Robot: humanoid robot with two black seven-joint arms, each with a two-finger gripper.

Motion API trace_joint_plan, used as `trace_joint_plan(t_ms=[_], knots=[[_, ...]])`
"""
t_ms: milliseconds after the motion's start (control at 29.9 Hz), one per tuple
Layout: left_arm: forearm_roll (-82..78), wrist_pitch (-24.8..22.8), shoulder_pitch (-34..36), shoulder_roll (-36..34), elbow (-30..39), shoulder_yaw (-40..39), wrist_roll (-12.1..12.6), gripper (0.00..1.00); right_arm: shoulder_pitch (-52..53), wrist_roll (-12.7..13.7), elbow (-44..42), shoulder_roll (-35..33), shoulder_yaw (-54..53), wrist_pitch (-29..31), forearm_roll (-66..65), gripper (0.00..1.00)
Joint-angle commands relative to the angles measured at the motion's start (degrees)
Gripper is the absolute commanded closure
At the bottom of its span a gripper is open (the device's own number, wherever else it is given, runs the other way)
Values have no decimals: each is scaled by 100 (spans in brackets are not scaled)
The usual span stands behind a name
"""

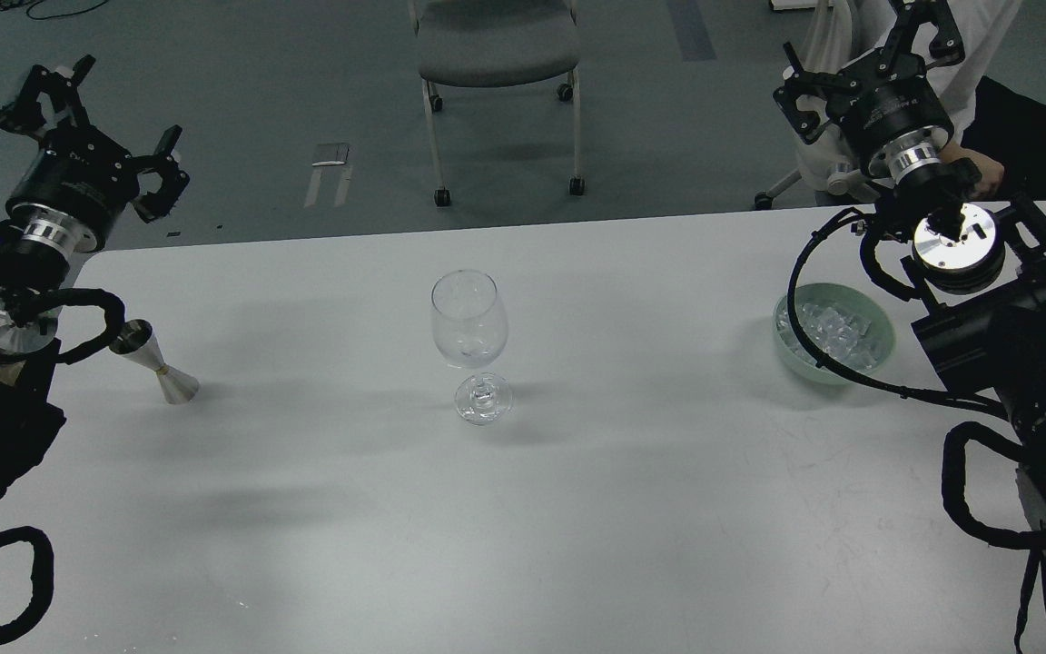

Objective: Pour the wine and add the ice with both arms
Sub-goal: 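Lower the left gripper from its raised pose toward the table edge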

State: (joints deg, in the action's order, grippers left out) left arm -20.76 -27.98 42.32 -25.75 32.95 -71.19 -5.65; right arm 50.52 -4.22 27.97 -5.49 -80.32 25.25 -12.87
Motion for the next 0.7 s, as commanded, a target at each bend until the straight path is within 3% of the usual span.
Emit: trace_joint_plan(t_ms=[0,669], knots=[[11,-2,-31,-9,9,-18,-23,2,20,0,-2,-31,7,6,4,0],[55,-2,4,-36,0,0,-68,2,29,0,-20,-92,8,-3,4,0]])
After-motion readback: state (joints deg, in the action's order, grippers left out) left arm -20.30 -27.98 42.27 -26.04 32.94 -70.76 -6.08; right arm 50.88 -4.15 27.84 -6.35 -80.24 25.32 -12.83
